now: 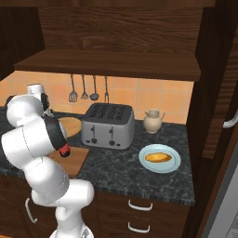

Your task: From the different types of pastries on the counter, select a croissant and place it on the cutting board. Then retrieve a jar of jam from the cabinet and place it alongside the croissant on the cutting board.

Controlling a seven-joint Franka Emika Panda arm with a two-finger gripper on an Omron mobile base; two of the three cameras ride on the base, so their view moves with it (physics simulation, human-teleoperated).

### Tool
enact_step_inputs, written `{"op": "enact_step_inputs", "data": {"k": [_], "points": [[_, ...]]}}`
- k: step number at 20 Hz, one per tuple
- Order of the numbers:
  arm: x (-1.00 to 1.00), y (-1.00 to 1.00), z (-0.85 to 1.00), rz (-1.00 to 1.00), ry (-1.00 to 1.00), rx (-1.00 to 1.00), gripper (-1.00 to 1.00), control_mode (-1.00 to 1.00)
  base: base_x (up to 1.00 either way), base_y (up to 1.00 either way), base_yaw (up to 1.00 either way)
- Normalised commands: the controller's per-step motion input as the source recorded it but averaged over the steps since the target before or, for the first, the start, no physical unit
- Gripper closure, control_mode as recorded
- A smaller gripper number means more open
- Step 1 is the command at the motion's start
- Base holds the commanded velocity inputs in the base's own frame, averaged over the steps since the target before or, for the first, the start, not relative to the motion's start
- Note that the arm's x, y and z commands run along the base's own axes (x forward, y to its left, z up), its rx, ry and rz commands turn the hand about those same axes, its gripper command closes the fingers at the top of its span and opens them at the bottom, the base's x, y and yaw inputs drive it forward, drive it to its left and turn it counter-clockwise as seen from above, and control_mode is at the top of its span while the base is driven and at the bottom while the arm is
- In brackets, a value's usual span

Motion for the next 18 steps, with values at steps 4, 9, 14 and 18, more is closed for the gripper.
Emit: {"op": "enact_step_inputs", "data": {"k": [4, 9, 14, 18], "points": [[-0.53, -0.14, 0.09, -0.01, -0.03, 0.02, 1.00, -1.00, 0.00, 0.00, 0.00], [0.00, -0.02, 0.00, -0.19, 0.02, 0.25, 1.00, -1.00, 0.00, 0.00, 0.00], [0.01, 0.19, 0.36, -0.41, 0.01, 0.24, 1.00, -1.00, 0.00, 0.00, 0.00], [0.01, 0.58, 0.73, -0.47, 0.02, 0.12, 1.00, -1.00, 0.00, 0.00, 0.00]]}}
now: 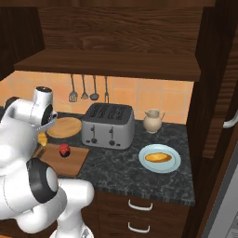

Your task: From the different types of pastries on the counter, select a croissant and place it on the cutting board. Then retrieve a jar of jam from the cabinet and place it alongside the croissant on the cutting board.

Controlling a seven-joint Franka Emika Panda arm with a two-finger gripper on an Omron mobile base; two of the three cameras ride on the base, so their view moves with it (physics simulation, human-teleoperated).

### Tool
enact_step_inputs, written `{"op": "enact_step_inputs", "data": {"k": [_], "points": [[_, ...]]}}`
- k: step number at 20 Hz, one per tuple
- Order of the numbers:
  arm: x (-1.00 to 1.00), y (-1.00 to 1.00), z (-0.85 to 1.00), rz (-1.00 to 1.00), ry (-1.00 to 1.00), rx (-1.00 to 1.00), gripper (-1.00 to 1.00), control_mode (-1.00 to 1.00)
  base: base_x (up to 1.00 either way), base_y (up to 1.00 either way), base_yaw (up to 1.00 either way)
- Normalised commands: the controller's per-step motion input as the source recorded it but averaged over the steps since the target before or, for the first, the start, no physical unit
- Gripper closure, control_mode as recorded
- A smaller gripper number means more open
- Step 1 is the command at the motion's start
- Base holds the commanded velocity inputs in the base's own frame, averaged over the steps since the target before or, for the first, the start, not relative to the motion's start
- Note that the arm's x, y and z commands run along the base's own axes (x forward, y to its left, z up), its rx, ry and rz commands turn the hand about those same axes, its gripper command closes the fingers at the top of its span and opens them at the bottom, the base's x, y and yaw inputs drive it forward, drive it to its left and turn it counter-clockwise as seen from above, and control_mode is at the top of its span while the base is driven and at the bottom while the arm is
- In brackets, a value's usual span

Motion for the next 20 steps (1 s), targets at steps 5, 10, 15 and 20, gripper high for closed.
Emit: {"op": "enact_step_inputs", "data": {"k": [5, 10, 15, 20], "points": [[0.03, 0.02, -0.24, -0.28, 0.11, -0.07, 1.00, -1.00, 0.00, 0.00, 0.00], [0.11, 0.00, -0.28, -0.69, 0.23, -0.18, 1.00, -1.00, 0.00, 0.00, 0.00], [0.08, 0.07, -0.21, -0.46, 0.09, -0.09, 1.00, -1.00, 0.00, 0.00, 0.00], [0.20, -0.01, -0.33, -0.37, 0.07, 0.00, 1.00, -1.00, 0.00, 0.00, 0.00]]}}
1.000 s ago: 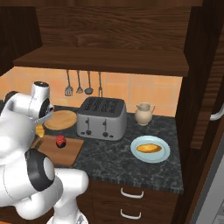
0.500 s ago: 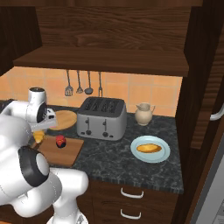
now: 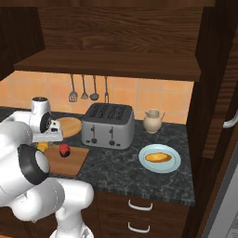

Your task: From the different types of pastries on the counter, select a croissant and place it on the cutting board. Then retrieve a jar of jam from the cabinet and place it alongside the croissant on the cutting board.

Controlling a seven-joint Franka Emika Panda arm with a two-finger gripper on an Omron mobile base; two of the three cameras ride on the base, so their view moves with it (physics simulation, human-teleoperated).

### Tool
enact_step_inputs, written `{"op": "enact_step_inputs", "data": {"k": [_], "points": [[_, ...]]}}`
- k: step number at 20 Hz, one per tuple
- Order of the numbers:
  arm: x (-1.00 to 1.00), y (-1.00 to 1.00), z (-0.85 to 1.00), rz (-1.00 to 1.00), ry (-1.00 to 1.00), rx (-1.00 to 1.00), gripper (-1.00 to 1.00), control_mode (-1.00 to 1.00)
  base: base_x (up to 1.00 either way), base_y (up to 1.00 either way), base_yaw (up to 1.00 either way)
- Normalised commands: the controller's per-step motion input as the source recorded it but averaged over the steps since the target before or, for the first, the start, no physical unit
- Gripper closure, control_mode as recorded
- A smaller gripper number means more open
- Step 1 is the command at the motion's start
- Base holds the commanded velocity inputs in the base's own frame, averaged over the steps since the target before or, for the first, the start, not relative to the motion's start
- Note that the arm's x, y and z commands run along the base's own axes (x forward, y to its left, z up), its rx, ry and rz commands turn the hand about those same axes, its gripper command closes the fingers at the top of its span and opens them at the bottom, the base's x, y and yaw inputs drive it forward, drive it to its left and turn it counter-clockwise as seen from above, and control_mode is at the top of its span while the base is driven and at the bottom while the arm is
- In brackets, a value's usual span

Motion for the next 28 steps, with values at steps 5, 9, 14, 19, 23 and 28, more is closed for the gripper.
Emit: {"op": "enact_step_inputs", "data": {"k": [5, 9, 14, 19, 23, 28], "points": [[0.17, 0.02, -0.33, -0.24, 0.03, -0.06, 1.00, -1.00, 0.00, 0.00, 0.00], [0.13, 0.00, -0.41, -0.03, 0.01, -0.17, 1.00, -1.00, 0.00, 0.00, 0.00], [0.00, 0.00, -0.21, -0.01, 0.06, -0.06, 1.00, -1.00, 0.00, 0.00, 0.00], [0.00, 0.00, -0.04, 0.00, 0.08, 0.00, -1.00, -1.00, 0.00, 0.00, 0.00], [0.00, -0.03, -0.01, 0.00, 0.07, 0.00, -1.00, -1.00, 0.00, 0.00, 0.00], [-0.04, -0.03, 0.00, 0.00, 0.16, 0.00, -1.00, -1.00, 0.00, 0.00, 0.00]]}}
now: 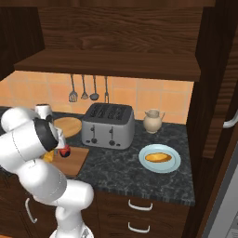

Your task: From the different types of pastries on the counter, select a croissant and place it on the cutting board. Then retrieve a jar of jam from the cabinet and place it alongside the croissant on the cutting board.

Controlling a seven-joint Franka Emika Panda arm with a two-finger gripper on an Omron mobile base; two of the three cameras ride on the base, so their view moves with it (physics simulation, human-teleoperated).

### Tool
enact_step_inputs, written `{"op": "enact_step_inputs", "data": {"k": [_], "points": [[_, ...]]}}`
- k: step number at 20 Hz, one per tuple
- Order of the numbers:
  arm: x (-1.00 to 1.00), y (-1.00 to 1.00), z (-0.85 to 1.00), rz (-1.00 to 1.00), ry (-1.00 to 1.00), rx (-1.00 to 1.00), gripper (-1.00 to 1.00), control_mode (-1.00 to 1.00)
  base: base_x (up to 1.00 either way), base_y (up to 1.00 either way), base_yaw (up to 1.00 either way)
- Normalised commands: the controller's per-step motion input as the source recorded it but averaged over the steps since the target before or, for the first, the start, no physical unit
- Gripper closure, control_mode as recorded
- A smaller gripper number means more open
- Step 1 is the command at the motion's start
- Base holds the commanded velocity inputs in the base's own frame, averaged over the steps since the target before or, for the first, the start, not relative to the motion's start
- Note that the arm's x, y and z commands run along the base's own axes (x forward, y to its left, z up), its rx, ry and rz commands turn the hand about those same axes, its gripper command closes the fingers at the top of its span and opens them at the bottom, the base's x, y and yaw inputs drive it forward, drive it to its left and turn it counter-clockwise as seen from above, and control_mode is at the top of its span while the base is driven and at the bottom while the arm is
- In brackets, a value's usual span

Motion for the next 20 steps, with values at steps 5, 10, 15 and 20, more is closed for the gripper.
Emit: {"op": "enact_step_inputs", "data": {"k": [5, 10, 15, 20], "points": [[-0.16, 0.08, 0.79, 0.00, 0.00, -0.10, -1.00, -1.00, 0.00, 0.00, 0.00], [-0.88, -0.24, 0.98, -0.02, -0.11, -0.11, -1.00, -1.00, 0.00, 0.00, 0.00], [-1.00, -0.80, 0.56, -0.02, -0.02, 0.03, -1.00, -1.00, 0.00, 0.00, 0.00], [-1.00, -0.15, 0.04, 0.00, 0.00, -0.04, -1.00, -1.00, 0.00, 0.00, 0.00]]}}
